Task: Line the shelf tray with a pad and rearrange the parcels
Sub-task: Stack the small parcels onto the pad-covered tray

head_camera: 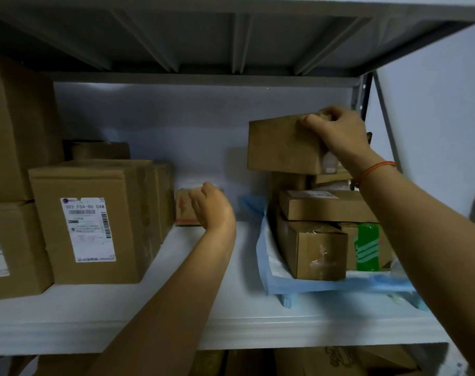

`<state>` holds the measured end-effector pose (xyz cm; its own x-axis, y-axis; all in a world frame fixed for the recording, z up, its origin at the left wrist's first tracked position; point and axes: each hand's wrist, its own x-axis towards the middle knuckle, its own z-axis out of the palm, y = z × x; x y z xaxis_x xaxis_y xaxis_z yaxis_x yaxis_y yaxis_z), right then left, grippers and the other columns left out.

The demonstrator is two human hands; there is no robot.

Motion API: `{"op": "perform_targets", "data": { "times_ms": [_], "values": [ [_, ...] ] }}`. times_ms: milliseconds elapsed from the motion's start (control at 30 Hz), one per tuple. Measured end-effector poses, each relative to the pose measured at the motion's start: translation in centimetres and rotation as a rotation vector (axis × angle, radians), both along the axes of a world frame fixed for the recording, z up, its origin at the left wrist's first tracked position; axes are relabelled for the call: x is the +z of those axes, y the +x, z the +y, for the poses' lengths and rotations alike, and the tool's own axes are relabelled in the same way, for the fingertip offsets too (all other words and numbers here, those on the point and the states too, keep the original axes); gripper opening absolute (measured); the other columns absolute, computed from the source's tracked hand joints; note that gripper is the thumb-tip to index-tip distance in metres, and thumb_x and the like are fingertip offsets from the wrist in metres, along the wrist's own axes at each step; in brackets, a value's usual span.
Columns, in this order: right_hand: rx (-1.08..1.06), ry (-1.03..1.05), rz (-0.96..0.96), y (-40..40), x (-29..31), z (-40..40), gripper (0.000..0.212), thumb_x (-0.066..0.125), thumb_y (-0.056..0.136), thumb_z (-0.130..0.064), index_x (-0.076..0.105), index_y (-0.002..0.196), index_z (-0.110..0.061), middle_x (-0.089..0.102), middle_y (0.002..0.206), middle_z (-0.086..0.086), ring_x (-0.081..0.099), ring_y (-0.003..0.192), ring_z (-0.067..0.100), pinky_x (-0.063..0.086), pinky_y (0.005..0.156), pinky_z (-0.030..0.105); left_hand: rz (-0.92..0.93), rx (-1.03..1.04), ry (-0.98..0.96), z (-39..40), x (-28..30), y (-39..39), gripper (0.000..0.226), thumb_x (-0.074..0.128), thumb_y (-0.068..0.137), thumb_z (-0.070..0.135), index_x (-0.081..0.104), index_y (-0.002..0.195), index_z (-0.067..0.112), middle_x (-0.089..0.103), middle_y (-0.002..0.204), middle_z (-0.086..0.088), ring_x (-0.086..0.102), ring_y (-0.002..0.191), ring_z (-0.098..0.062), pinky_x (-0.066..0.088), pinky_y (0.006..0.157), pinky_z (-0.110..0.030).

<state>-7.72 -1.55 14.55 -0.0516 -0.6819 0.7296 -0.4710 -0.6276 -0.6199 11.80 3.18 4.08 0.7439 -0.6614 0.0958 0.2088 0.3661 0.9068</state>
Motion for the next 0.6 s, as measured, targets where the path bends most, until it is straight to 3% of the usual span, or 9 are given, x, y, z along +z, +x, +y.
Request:
{"op": "perform_targets", "data": {
  "times_ms": [100, 233, 400, 533, 600],
  "values": [
    [-0.004, 0.024, -0.029, -2.5, -0.5, -0.5, 0.034, 0.066, 0.086, -0.043, 0.056, 0.108, -0.018, 0.055, 0.105, 0.002, 0.055, 0.095, 0.019, 0.045, 0.066, 0.024, -0.002, -0.019, -0.01, -0.5, 0.4, -1.4, 0.014, 0.035, 0.095, 0.019, 0.042, 0.086, 0.01, 0.041, 0.075, 0.0, 0.042, 0.079, -0.021, 0.036, 0.073, -0.033],
    [0.009, 0.094, -0.058, -4.8, -1.8, -1.4, 0.044, 0.068, 0.084, -0.04, 0.052, 0.118, -0.015, 0.055, 0.111, 0.005, 0.055, 0.101, 0.022, 0.046, 0.077, 0.029, -0.021, -0.048, -0.01, -0.9, 0.6, -3.1, 0.011, 0.035, 0.095, 0.019, 0.04, 0.092, 0.01, 0.043, 0.087, -0.005, 0.04, 0.081, -0.021, 0.033, 0.074, -0.033],
    [0.034, 0.165, -0.092, -7.3, -3.1, -1.8, 0.07, 0.068, 0.068, -0.054, 0.044, 0.124, -0.02, 0.052, 0.118, 0.007, 0.054, 0.109, 0.024, 0.05, 0.089, 0.041, -0.064, -0.076, 0.005, -1.5, 0.9, -5.1, 0.013, 0.034, 0.097, 0.018, 0.038, 0.09, 0.007, 0.036, 0.075, 0.003, 0.039, 0.082, -0.021, 0.031, 0.075, -0.032],
    [0.061, 0.188, -0.07, -8.6, -3.7, -2.1, 0.073, 0.063, 0.072, -0.049, 0.039, 0.134, -0.018, 0.05, 0.124, 0.007, 0.053, 0.109, 0.024, 0.048, 0.086, 0.036, -0.074, -0.074, 0.01, -2.3, 0.9, -5.8, 0.015, 0.035, 0.096, 0.018, 0.037, 0.089, 0.005, 0.041, 0.086, -0.005, 0.039, 0.082, -0.022, 0.031, 0.075, -0.033],
    [0.064, 0.183, -0.067, -9.0, -3.9, -2.2, 0.074, 0.058, 0.071, -0.047, 0.039, 0.136, -0.017, 0.052, 0.127, 0.008, 0.053, 0.106, 0.021, 0.046, 0.087, 0.033, -0.062, -0.09, 0.014, -2.5, 0.8, -6.1, 0.014, 0.035, 0.096, 0.02, 0.036, 0.092, 0.006, 0.039, 0.08, -0.001, 0.04, 0.082, -0.022, 0.032, 0.076, -0.033]
  ]
}}
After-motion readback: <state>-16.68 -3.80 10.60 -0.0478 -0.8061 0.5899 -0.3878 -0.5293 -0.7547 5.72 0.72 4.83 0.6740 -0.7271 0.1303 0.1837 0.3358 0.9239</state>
